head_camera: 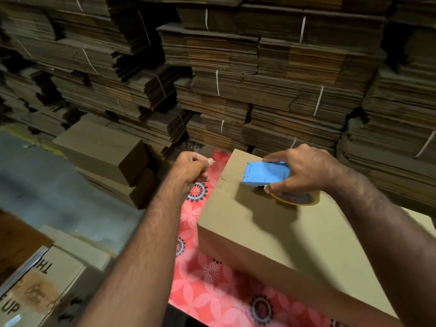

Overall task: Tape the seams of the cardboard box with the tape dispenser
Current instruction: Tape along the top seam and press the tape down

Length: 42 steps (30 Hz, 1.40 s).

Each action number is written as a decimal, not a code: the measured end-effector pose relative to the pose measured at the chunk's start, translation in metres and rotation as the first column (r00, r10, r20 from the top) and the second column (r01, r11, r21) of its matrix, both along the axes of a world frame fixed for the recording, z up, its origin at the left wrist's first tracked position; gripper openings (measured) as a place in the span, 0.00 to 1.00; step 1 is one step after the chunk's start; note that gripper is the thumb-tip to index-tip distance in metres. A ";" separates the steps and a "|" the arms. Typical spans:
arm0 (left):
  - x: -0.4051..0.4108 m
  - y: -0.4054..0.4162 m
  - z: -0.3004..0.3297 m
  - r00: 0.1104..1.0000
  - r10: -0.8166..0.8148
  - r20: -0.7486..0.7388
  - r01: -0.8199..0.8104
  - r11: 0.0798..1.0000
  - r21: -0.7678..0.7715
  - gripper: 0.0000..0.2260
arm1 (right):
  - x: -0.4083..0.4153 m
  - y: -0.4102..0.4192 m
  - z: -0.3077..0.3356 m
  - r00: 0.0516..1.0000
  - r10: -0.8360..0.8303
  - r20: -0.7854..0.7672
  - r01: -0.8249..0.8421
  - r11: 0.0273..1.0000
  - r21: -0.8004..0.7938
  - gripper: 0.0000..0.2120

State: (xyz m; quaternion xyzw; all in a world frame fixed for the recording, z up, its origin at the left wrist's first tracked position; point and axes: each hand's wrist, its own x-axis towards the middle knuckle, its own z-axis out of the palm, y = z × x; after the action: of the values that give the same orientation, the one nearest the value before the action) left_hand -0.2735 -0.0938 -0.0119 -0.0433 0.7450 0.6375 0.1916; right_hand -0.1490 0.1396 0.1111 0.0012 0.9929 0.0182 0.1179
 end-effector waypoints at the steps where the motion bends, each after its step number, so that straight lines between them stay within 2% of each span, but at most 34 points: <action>1: -0.001 0.000 0.001 1.000 -0.005 -0.008 0.005 1.000 -0.001 0.04 | -0.001 -0.001 0.004 1.000 -0.001 -0.003 0.001 1.000 0.009 0.36; 5: 0.001 0.002 -0.003 1.000 -0.010 -0.013 0.010 1.000 -0.021 0.04 | -0.001 -0.012 0.001 0.999 0.025 0.033 -0.026 0.999 0.037 0.35; 9: 0.007 -0.001 -0.024 0.999 -0.018 0.052 0.022 0.997 -0.080 0.05 | -0.003 -0.015 -0.023 0.997 0.015 0.081 -0.017 0.999 0.027 0.35; 16: 0.016 -0.002 -0.039 0.991 -0.036 0.126 0.042 0.998 -0.043 0.05 | -0.004 -0.015 -0.025 0.997 0.002 0.077 -0.005 0.999 0.032 0.35; 19: 0.025 0.005 -0.045 0.981 -0.046 0.187 0.049 0.999 -0.013 0.01 | -0.005 -0.015 -0.027 0.997 -0.006 0.071 0.004 0.999 0.039 0.35; 24: 0.035 0.017 -0.054 0.960 -0.040 0.276 0.028 0.998 0.049 0.09 | -0.005 -0.015 -0.031 0.998 0.003 0.070 -0.006 0.999 0.047 0.36; 26: 0.033 0.020 -0.053 0.964 -0.048 0.261 0.046 0.999 0.016 0.09 | -0.006 -0.016 -0.032 0.998 0.006 0.069 -0.010 0.999 0.049 0.35; 28: 0.034 0.021 -0.043 0.970 -0.057 0.236 0.080 0.993 -0.088 0.05 | -0.007 -0.017 -0.032 0.998 0.009 0.069 -0.013 0.998 0.054 0.36; 29: 0.034 0.020 -0.036 0.972 -0.057 0.229 0.094 0.983 -0.155 0.07 | -0.007 -0.018 -0.032 0.998 0.011 0.068 -0.015 0.998 0.063 0.36; 31: 0.035 0.015 -0.029 0.971 -0.059 0.230 0.120 0.958 -0.259 0.26 | -0.008 -0.020 -0.033 0.997 0.005 0.071 -0.011 0.997 0.077 0.35; 32: 0.035 0.013 -0.027 0.978 -0.055 0.201 0.119 0.939 -0.323 0.31 | -0.008 -0.020 -0.033 0.997 0.000 0.074 -0.005 0.997 0.077 0.35; 33: 0.036 0.012 -0.025 0.992 -0.049 0.116 0.092 0.913 -0.398 0.30 | -0.008 -0.020 -0.033 0.997 -0.002 0.076 -0.004 0.997 0.080 0.35; 34: 0.036 0.013 -0.023 0.999 -0.038 -0.016 0.026 0.884 -0.467 0.23 | -0.008 -0.021 -0.032 0.997 -0.001 0.077 -0.006 0.996 0.086 0.35; 36: 0.041 0.019 -0.012 0.973 -0.007 -0.231 -0.098 0.893 -0.440 0.08 | -0.009 -0.021 -0.030 0.997 0.002 0.078 -0.009 0.996 0.089 0.35; 38: 0.048 0.027 -0.005 0.964 -0.036 -0.265 -0.052 0.947 -0.318 0.09 | -0.009 -0.021 -0.032 0.998 0.006 0.066 -0.011 0.997 0.080 0.35; 39: 0.052 0.031 -0.002 0.964 -0.077 -0.254 -0.005 0.952 -0.307 0.10 | -0.009 -0.021 -0.032 0.998 0.006 0.057 -0.010 0.997 0.081 0.35; 42: 0.065 0.039 -0.001 0.953 -0.199 -0.228 0.092 0.909 -0.407 0.11 | -0.008 -0.019 -0.035 0.999 0.008 0.032 -0.010 0.998 0.069 0.34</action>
State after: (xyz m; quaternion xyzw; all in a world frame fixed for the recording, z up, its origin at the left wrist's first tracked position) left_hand -0.2082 -0.0547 -0.0126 0.0607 0.8772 0.4595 0.1252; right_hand -0.1574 0.1210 0.0759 0.0004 0.9896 0.0531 0.1335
